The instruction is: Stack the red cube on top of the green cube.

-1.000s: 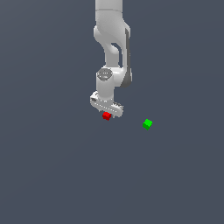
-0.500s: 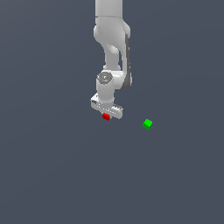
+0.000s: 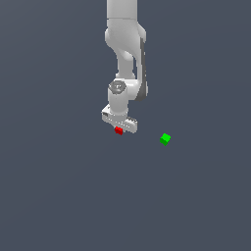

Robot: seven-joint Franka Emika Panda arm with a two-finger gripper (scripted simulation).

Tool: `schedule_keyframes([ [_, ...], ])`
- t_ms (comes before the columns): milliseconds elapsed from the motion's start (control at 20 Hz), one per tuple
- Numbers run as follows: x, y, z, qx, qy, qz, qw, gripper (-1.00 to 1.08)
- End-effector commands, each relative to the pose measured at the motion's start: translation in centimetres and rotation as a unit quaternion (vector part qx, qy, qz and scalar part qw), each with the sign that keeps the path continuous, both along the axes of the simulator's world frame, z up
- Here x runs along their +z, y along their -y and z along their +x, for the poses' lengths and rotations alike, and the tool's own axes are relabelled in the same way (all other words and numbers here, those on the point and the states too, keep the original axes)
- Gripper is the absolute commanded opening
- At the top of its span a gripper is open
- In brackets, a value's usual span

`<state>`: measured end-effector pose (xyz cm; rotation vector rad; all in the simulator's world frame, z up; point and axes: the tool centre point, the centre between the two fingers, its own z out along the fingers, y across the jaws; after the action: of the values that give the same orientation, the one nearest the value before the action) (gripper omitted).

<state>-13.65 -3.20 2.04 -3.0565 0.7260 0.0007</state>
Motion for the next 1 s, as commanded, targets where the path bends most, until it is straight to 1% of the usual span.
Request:
schedule_keyframes([
  [0,0.2,0.0,0.0,0.0,0.0,0.0,1.0,-1.0],
  [350,2.3,0.0,0.0,0.0,0.0,0.0,1.0,-1.0],
  [950,8.7,0.0,-0.1,0.0,0.0,0.0,1.0,-1.0],
])
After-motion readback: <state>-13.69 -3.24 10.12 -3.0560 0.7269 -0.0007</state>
